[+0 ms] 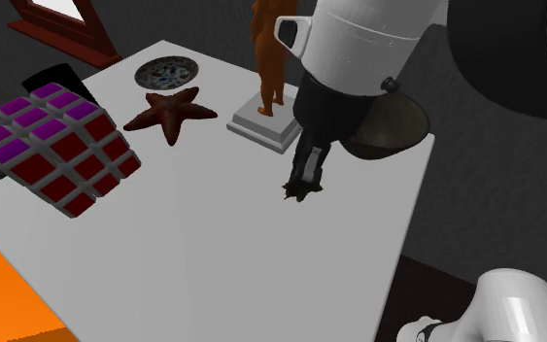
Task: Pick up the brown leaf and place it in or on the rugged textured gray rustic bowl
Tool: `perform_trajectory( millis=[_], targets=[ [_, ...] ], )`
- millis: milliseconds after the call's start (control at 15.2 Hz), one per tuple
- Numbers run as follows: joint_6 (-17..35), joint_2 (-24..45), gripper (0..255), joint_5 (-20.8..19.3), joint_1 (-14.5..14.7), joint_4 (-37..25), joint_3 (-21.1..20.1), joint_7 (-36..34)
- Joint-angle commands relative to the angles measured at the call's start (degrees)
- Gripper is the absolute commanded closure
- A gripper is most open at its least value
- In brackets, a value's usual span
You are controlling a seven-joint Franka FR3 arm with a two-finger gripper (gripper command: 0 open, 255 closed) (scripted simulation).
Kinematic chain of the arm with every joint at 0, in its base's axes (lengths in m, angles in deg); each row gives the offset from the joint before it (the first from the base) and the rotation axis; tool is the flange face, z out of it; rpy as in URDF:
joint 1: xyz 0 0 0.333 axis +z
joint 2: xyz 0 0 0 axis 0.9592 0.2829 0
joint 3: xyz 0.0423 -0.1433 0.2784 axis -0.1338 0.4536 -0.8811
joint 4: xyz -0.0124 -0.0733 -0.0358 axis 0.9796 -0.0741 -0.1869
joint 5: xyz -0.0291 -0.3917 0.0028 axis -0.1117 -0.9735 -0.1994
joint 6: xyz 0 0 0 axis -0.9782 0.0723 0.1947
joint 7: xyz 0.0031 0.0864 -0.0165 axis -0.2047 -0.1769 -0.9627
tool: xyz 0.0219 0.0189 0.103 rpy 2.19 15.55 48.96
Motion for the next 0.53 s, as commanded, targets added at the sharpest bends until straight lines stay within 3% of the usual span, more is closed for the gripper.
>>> perform_trajectory(
  millis=[0, 462],
  targets=[
    [-1.6, 0.5, 255, 0.1, 0.1, -2.2, 0.0, -0.2],
    [-6.9, 2.9, 255, 0.5, 0.5, -9.8, 0.2, -0.7]
  ],
)
